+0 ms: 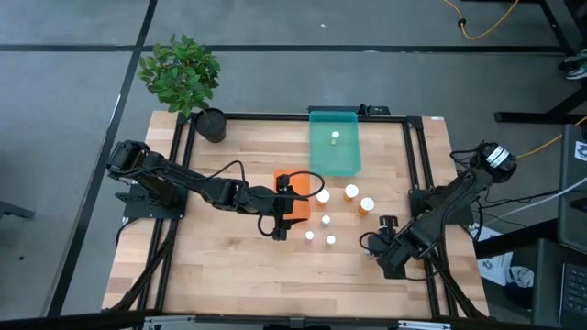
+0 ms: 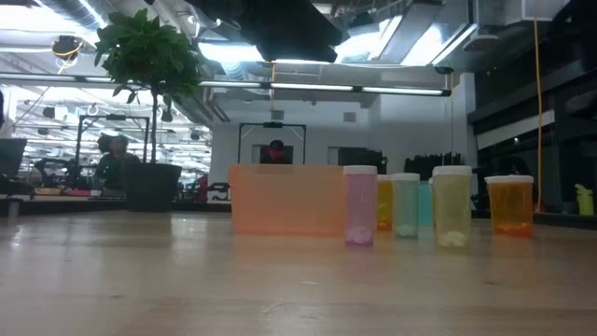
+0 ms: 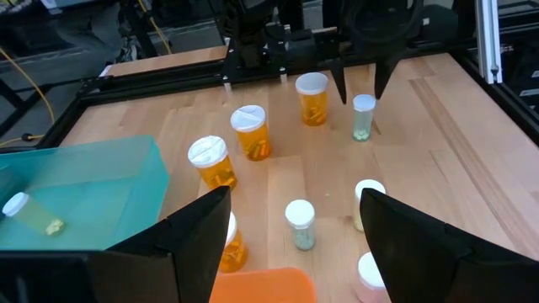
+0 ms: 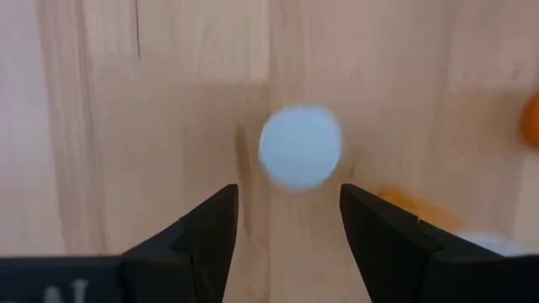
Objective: Pick and place medicine bottles into bin by pill shape (circle, oval)
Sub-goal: Put the bottom blue tablet bottle into the green bin
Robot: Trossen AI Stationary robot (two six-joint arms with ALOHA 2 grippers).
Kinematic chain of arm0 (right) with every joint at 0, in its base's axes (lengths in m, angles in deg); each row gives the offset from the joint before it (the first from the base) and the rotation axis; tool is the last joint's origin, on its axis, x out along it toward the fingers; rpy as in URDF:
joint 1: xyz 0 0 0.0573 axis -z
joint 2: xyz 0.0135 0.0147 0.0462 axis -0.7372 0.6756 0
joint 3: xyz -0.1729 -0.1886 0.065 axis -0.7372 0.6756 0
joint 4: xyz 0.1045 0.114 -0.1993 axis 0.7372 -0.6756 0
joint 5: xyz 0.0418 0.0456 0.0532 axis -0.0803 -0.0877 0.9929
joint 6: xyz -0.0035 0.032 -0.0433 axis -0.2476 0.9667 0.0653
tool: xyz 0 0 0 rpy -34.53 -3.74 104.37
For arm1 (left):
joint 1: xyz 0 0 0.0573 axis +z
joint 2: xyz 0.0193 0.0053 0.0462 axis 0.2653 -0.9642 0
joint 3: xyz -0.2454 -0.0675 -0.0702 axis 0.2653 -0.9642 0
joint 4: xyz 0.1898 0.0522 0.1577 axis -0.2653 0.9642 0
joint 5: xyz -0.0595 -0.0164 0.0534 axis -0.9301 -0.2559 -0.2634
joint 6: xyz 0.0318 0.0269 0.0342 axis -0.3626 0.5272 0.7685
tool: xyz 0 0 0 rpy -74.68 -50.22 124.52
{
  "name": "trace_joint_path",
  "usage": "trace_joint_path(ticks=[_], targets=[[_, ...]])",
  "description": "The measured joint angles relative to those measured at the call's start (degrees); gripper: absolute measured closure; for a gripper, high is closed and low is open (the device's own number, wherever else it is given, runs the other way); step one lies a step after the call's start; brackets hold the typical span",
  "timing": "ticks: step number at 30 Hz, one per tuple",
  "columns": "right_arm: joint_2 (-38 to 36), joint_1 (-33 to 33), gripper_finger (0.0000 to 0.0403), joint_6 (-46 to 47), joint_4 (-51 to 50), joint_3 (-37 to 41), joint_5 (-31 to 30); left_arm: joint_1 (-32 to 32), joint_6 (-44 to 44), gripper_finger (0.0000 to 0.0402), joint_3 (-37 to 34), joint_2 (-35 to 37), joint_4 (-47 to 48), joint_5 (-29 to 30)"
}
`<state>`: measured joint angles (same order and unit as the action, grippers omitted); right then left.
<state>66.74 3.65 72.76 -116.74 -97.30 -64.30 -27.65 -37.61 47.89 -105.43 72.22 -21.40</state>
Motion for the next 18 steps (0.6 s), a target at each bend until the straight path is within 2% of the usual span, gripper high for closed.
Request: trace_joint_path(ticks=[6,18], targets=[[0.0,1.6,0.0192,-5.5,4.0,0.0,-2.4,0.0,0.0,0.0145,0.0,0.0,0.0,0.0],[0.0,2.1,0.0194,-5.2,5.3,0.0,-2.3,0.0,0.0,0.0145,0.0,0.0,0.0,0.0]])
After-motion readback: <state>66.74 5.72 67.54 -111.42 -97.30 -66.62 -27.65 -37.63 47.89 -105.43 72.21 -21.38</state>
